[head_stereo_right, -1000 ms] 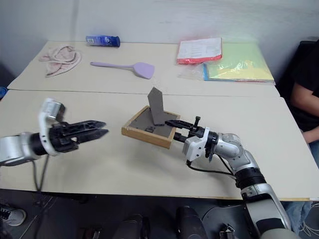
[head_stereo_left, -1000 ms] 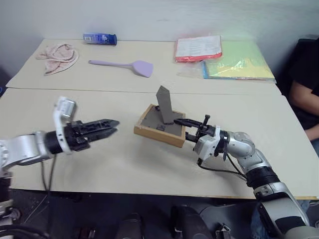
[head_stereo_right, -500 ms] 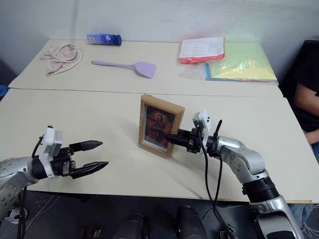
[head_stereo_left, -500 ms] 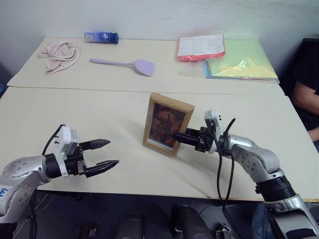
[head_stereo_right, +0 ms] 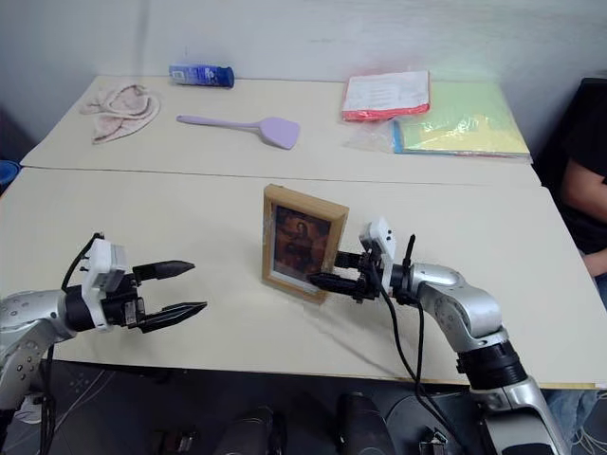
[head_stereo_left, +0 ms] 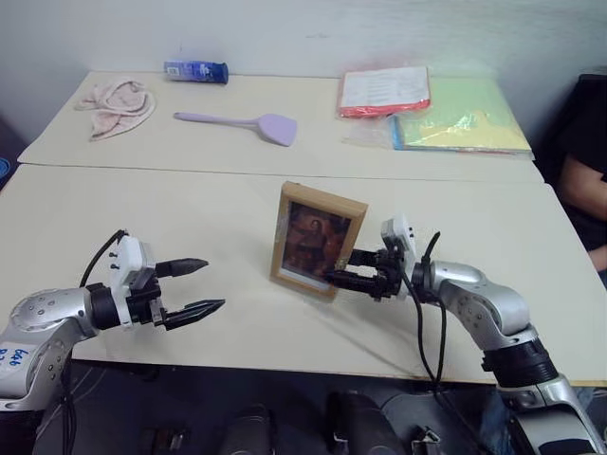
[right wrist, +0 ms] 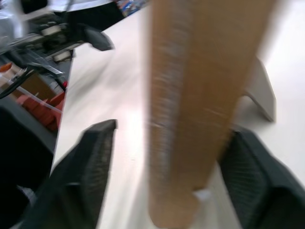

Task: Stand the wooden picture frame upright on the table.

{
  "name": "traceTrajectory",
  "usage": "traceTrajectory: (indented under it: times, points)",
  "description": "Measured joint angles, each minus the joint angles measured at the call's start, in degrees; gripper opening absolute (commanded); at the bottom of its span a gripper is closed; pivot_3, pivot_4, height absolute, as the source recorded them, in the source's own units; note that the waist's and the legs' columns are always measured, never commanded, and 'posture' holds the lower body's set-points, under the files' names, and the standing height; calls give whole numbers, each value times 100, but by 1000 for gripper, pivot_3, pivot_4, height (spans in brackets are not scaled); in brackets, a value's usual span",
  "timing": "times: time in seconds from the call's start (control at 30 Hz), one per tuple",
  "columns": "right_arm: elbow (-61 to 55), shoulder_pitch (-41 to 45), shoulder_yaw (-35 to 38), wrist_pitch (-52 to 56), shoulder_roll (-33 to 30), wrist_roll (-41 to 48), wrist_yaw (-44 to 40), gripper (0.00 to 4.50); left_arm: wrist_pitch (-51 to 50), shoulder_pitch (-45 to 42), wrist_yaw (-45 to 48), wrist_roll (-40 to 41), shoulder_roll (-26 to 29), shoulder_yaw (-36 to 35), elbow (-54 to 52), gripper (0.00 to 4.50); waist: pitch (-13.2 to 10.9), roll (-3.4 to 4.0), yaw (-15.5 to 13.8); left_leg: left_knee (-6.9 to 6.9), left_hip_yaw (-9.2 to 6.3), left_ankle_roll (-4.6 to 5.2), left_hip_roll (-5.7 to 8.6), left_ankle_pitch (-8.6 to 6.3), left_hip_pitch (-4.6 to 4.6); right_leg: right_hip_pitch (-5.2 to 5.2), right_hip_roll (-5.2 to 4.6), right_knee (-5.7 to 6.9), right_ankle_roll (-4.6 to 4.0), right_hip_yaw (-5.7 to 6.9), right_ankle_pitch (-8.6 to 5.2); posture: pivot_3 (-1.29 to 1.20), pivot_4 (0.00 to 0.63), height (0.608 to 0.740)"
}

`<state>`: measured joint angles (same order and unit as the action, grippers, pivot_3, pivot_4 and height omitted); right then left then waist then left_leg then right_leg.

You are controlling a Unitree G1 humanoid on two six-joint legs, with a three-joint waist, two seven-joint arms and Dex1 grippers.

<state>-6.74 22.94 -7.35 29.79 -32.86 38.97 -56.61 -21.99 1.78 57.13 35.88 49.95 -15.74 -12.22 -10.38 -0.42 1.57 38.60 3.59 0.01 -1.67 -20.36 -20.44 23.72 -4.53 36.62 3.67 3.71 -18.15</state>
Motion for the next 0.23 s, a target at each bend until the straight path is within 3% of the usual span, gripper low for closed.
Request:
traceTrajectory:
  times: [0.1,0.23]
  points:
    - [-150,-557,442,-633,-458,-265,-403,4464,355,412,86,-245,-12,-202,218,4500,0,0,-14,-4,1,11,2,-7,-1,-7,-1,-13,5,1,3,0,150,740]
    - [686,-1381,942,-2862,-952,-1228,-1202,4464,1222,912,187,-796,-107,-445,557,4500,0,-2,-14,-5,8,17,4,-10,6,-22,0,-54,15,2,8,0,150,740]
